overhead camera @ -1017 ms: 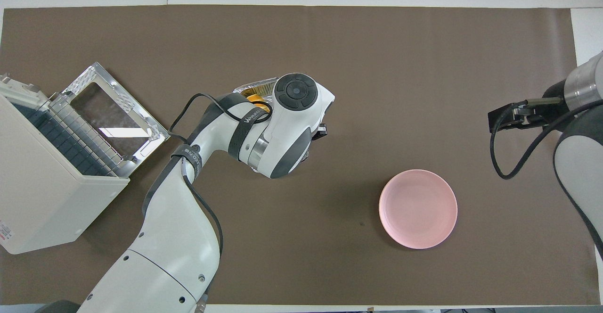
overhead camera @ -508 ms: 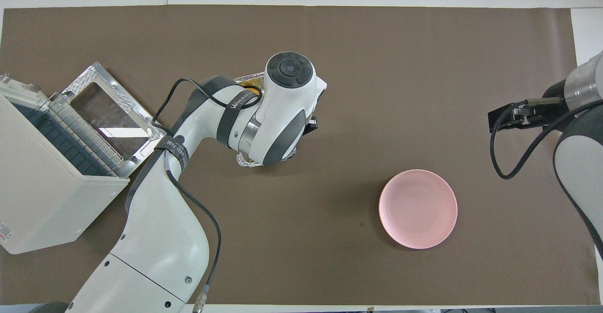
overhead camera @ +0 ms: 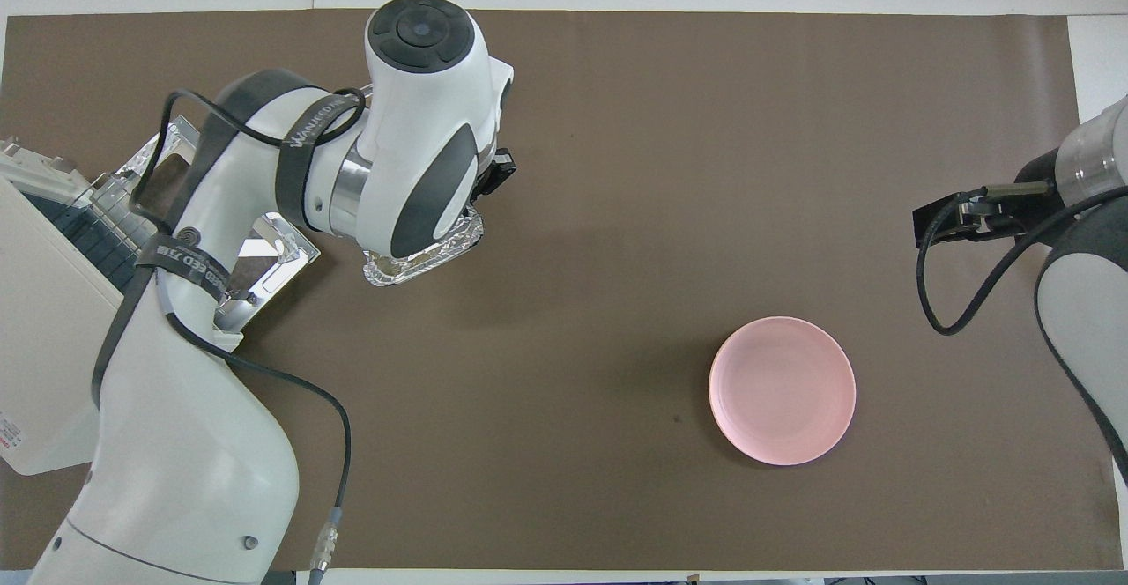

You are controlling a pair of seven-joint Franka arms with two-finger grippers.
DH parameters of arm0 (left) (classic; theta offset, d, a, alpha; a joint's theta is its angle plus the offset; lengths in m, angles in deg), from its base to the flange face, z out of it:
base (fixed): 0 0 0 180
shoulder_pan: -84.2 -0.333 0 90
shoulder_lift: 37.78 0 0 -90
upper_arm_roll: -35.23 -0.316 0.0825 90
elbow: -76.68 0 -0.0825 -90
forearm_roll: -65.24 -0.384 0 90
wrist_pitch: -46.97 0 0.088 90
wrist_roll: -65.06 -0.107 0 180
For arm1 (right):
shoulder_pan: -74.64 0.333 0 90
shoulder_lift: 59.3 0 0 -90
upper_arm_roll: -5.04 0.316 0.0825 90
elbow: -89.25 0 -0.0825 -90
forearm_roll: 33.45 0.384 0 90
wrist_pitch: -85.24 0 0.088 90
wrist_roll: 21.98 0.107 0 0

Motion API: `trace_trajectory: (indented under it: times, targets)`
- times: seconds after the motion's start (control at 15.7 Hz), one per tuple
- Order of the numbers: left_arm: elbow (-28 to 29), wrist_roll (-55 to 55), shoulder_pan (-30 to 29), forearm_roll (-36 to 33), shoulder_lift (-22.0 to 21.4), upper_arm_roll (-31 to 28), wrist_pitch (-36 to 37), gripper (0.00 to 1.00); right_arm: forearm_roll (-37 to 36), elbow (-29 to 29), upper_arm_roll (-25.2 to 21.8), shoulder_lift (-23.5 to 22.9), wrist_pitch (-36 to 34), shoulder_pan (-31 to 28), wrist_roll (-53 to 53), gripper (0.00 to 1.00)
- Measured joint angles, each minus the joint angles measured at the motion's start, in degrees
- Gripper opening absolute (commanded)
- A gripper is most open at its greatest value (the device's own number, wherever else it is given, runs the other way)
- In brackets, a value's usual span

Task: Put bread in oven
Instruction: 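Lift the foil tray with the left gripper toward the oven opening, then slide the foil tray into the oven with the left gripper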

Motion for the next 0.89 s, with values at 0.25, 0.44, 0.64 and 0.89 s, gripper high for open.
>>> trace_trajectory:
  times: [0.25,0.44,0.64,0.89]
  targets:
    - [0.53,0.13,-0.93,0.07,-0.72,-5.13,1.45,0.00,0.00,0.00,0.00,0.00,0.00,0.00,0.00,1.00]
    - [1.48,1.49,-3.63,0.08,-0.63,-7.08,2.56,0.00,0.00,0.00,0.00,0.00,0.00,0.00,0.00,1.00]
    - [2.73,2.94,-8.44,0.08,-0.63,-7.60,2.66,0.00,0.00,0.00,0.00,0.00,0.00,0.00,0.00,1.00]
    - [4.17,7.87,-11.58,0.09,-0.63,-8.30,2.49,0.00,0.00,0.00,0.00,0.00,0.00,0.00,0.00,1.00]
